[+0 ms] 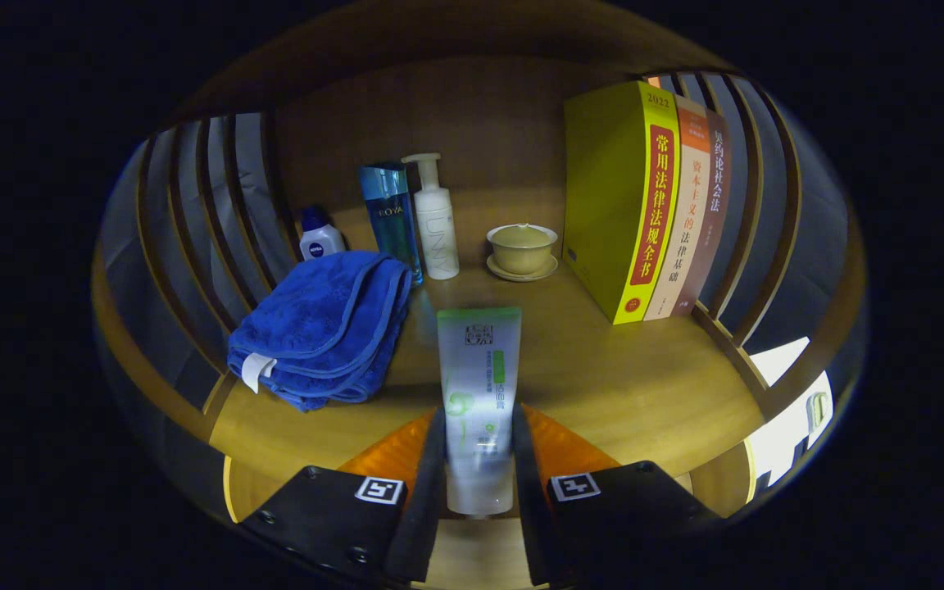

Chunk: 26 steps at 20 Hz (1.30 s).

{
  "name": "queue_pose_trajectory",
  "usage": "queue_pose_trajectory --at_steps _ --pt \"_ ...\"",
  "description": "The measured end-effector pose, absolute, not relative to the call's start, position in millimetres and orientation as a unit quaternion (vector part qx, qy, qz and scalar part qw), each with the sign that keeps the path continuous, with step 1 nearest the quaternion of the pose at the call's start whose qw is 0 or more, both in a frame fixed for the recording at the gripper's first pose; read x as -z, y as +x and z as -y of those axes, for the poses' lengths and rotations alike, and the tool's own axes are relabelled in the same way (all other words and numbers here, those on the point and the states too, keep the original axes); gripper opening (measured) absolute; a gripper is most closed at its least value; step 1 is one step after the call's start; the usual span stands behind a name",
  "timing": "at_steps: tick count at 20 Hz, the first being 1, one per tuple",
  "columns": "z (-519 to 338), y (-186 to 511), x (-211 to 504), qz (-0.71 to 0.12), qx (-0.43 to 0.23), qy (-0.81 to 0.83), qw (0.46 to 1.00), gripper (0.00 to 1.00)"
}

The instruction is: Pull open the drawer, take out the items inside it, and place them on the countertop above the cabinet.

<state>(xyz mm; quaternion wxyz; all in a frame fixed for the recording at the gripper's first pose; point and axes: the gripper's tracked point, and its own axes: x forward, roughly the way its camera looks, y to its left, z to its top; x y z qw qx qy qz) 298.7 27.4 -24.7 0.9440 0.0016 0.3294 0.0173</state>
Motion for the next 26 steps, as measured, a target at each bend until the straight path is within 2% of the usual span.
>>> queue_pose_trajectory --at_steps 9,15,20,26 --pt "-27.8 300.8 43.0 -0.347 -0.012 -0.001 0.938 0.55" --pt "-27.0 301.1 33.6 -0.328 -0.017 -0.002 0.944 0.68" --pt "-31.9 292.1 23.1 -0.31 -0.023 0.005 0.95 1.0" --pt "-29.0 259.5 -3.5 -0.276 -0.029 0.006 0.961 1.0"
